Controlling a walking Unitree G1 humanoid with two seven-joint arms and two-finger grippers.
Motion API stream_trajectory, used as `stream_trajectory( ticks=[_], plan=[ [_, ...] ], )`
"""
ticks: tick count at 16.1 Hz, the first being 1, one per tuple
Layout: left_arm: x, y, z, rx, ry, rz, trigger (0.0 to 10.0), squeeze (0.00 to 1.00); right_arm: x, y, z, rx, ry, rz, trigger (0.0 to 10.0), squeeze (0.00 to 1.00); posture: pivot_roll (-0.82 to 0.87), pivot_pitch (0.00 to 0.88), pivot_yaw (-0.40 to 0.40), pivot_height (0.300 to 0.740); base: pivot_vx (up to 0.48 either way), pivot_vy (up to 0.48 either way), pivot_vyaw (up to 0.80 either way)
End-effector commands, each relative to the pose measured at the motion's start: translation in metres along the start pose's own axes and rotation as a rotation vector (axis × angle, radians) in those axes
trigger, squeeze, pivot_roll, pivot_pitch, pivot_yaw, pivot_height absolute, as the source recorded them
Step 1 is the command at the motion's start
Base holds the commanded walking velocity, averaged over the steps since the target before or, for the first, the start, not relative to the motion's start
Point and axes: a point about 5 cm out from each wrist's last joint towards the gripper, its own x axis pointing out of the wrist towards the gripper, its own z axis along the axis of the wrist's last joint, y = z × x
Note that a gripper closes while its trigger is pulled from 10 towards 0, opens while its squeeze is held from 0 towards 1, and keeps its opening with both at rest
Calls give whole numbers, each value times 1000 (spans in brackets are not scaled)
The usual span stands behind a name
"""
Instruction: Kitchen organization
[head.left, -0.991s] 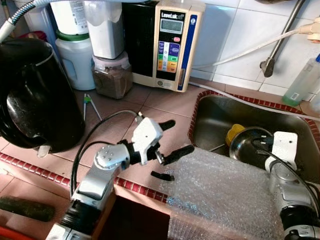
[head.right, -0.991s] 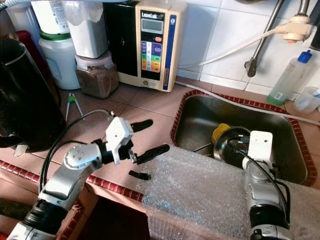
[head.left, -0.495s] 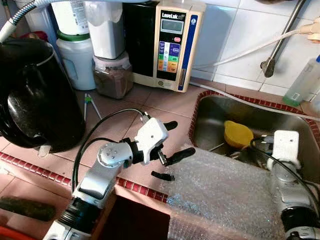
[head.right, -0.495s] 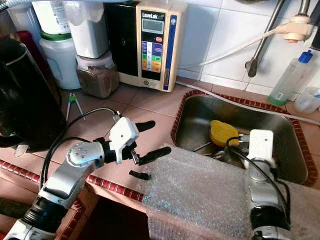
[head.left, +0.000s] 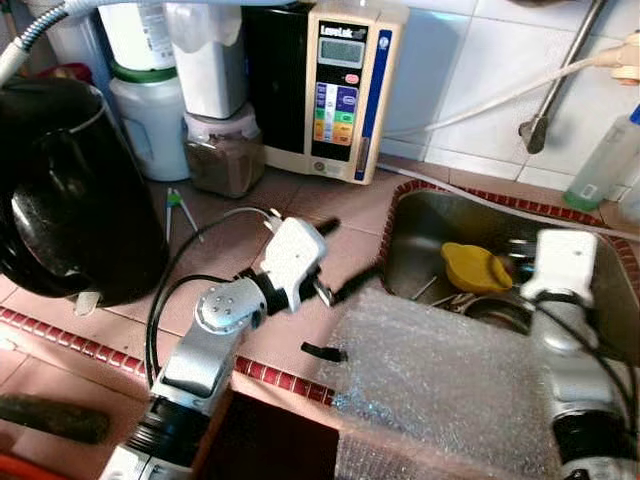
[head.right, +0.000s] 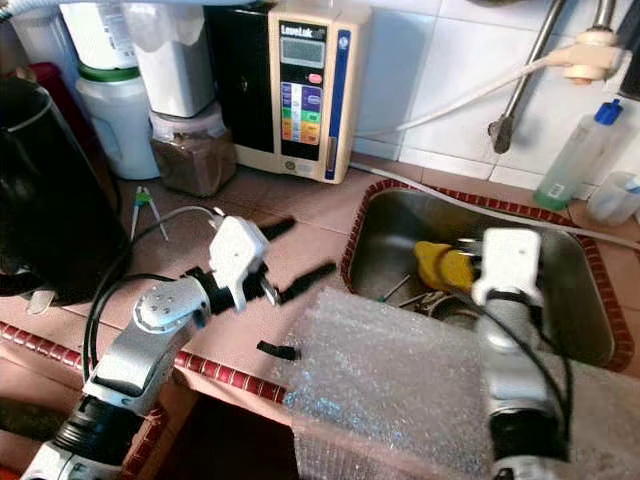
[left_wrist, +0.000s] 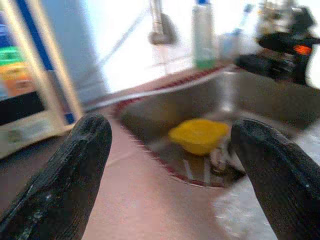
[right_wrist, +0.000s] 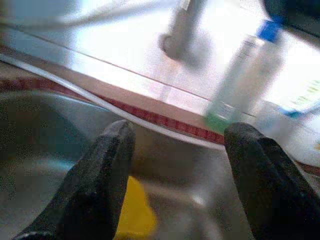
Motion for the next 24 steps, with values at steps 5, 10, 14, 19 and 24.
stream_trajectory(
  ticks=[5, 10, 14, 19, 24],
  plan=[
    [-10, 34, 1, 9, -49, 381, 10000, 1000, -20, 12, 27, 24, -109, 136, 10000, 1000, 62, 0, -45, 740, 0, 0, 0],
    [-32, 48, -5, 15, -38, 511, 10000, 1000, -38, 14, 38, -12, -135, 197, 10000, 1000, 70, 0, -61, 740, 0, 0, 0],
    [-53, 40, -19, -19, 3, 560, 10000, 0, -53, 18, 31, 15, -86, 199, 10000, 1000, 85, 0, -79, 740, 0, 0, 0],
    [-67, 25, -29, -2, 44, 571, 10000, 0, -64, 28, 30, 54, -79, 230, 10000, 976, 93, 0, -85, 740, 0, 0, 0],
    [-89, 24, -28, 14, 60, 612, 10000, 0, -67, 25, 31, 66, -68, 236, 10000, 937, 95, 0, -96, 740, 0, 0, 0]
  ],
)
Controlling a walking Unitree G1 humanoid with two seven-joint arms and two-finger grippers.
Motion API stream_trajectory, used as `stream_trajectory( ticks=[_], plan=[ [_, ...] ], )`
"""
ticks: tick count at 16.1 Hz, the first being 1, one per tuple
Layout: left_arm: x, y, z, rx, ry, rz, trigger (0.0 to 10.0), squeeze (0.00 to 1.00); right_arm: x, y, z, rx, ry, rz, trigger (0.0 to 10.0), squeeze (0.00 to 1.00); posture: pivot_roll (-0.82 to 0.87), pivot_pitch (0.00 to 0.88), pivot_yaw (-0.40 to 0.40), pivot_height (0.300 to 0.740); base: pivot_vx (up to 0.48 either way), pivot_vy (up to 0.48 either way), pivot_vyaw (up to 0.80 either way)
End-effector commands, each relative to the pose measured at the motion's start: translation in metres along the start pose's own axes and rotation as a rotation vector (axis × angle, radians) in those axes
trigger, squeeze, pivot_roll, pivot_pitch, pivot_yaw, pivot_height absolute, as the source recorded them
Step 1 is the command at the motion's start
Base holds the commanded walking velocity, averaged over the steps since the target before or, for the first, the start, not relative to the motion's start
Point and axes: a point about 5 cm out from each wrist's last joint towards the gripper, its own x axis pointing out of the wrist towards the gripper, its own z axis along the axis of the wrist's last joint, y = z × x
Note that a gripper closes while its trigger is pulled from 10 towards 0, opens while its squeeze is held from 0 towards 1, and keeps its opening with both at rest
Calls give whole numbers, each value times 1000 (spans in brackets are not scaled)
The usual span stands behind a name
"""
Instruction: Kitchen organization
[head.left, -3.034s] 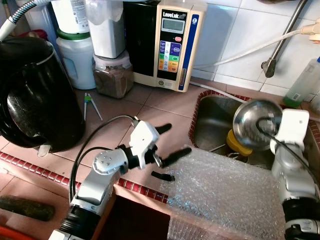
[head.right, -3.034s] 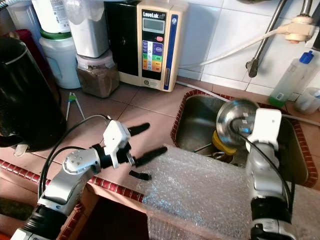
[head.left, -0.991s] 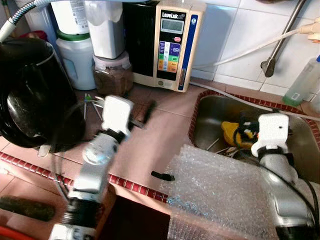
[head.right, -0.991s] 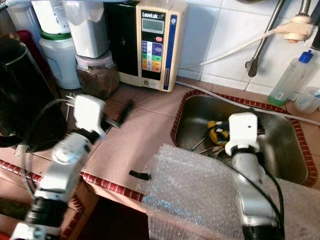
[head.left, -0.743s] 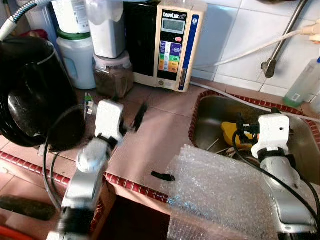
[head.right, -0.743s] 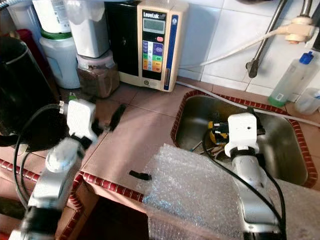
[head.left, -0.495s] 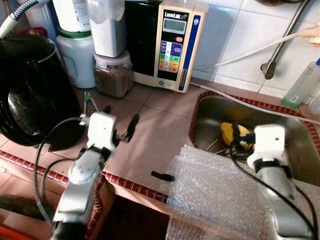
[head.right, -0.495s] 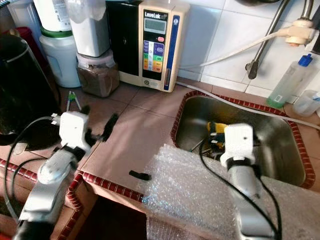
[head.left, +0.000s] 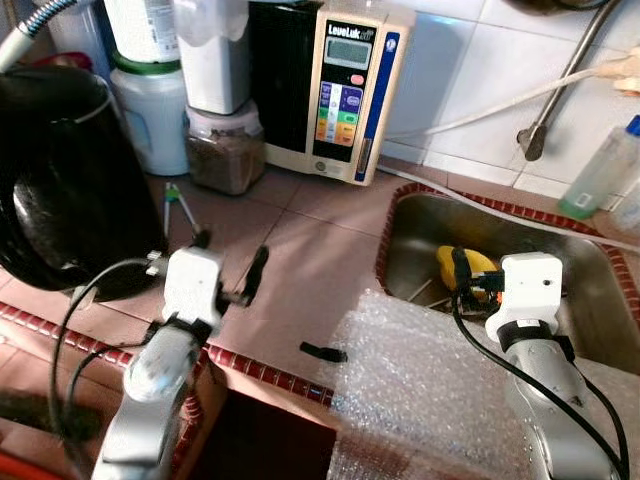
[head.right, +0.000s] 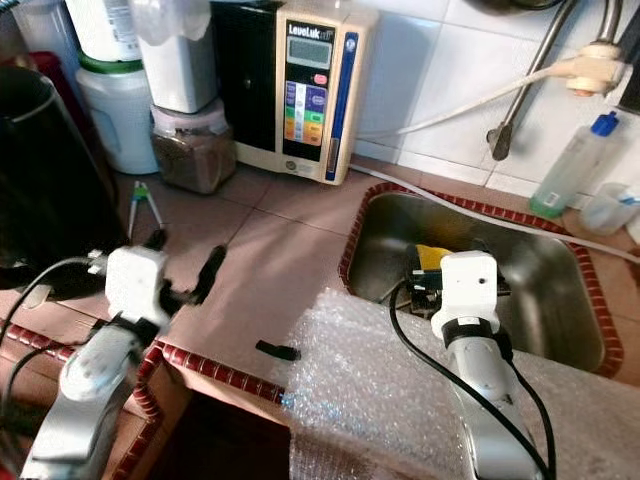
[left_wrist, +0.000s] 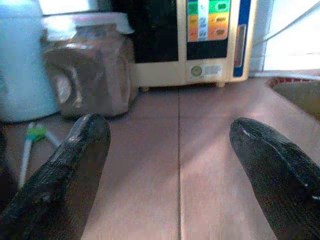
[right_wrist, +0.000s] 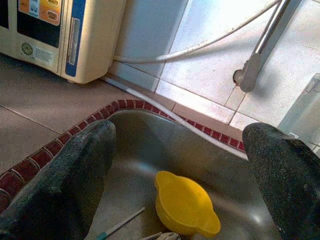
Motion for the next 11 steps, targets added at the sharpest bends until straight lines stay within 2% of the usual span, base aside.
stream_trajectory(
  ticks=[1, 3, 7, 11],
  plan=[
    [-2, 6, 9, 12, -22, 14, 10000, 0, -2, -6, 4, -8, -12, -4, 10000, 941, 100, 0, -97, 740, 0, 0, 0],
    [-5, 10, 14, 34, -29, 25, 10000, 0, -1, -6, 3, -12, -7, 0, 10000, 953, 105, 0, -94, 740, 0, 0, 322],
    [0, 2, 18, 33, -35, -1, 10000, 0, 1, 2, 4, 3, -5, 9, 10000, 941, 105, 0, -90, 740, 0, 0, 719],
    [5, -4, 20, 30, -33, -42, 10000, 0, 1, 3, 1, 16, 5, 7, 10000, 925, 99, 0, -82, 740, 0, 0, 0]
  ],
)
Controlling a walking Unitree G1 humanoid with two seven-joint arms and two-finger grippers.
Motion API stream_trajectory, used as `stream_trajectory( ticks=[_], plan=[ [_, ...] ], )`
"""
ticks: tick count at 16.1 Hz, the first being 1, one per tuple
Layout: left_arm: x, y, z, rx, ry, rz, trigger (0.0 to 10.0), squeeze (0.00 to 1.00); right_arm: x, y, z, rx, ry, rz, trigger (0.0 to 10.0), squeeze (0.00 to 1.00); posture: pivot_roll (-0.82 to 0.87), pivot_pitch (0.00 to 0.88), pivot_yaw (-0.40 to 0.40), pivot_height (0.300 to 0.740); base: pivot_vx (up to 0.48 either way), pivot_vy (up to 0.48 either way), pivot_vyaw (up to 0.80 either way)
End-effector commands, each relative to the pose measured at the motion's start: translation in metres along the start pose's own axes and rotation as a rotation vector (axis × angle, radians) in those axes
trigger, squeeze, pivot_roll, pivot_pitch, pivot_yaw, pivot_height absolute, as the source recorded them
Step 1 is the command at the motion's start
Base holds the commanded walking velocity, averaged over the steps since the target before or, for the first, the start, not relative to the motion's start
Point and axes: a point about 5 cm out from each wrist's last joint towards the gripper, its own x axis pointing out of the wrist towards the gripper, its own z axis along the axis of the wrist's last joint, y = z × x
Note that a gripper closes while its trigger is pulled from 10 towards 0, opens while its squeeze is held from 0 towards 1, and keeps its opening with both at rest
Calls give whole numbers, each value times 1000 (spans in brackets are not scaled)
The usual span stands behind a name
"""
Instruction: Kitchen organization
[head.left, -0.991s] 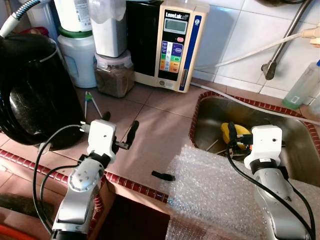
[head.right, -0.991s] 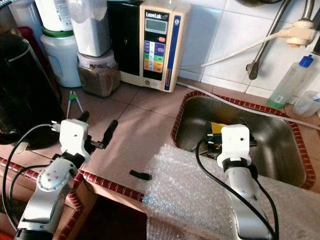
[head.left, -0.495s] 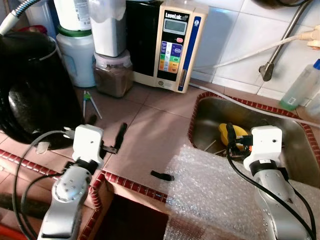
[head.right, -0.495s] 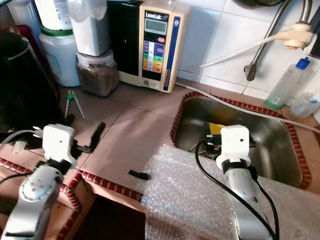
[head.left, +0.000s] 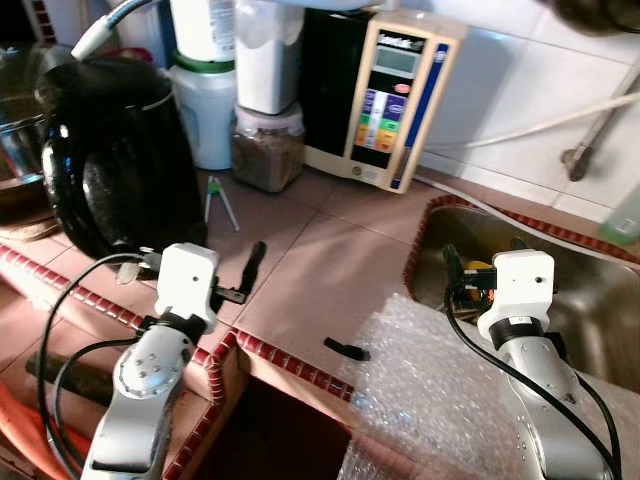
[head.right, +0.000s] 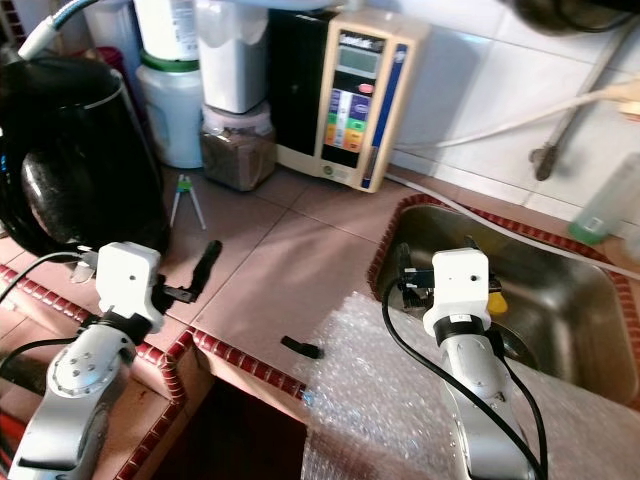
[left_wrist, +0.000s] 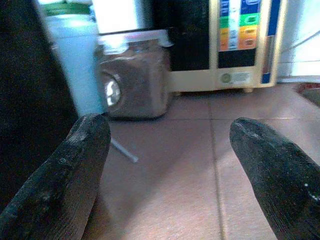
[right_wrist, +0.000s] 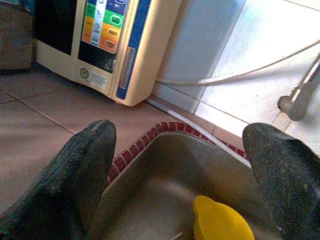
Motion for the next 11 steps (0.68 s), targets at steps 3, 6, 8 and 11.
stream_trajectory(
  ticks=[3, 6, 8, 11],
  plan=[
    [3, -3, 3, -6, 4, -29, 10000, 0, 0, -3, -5, 6, 28, -22, 10000, 922, 102, 0, -81, 740, 0, 0, 0],
    [5, -4, 3, 5, 8, -34, 10000, 0, 1, -1, -6, 14, 30, -19, 10000, 914, 102, 0, -79, 740, 0, 0, 0],
    [5, -5, 2, -5, 14, -36, 10000, 0, 2, -1, -6, 20, 32, -22, 10000, 914, 102, 0, -78, 740, 0, 0, 0],
    [7, -4, 1, -3, 22, -29, 10000, 0, 2, -2, -8, 29, 38, -26, 10000, 910, 103, 0, -78, 740, 0, 0, 0]
  ],
)
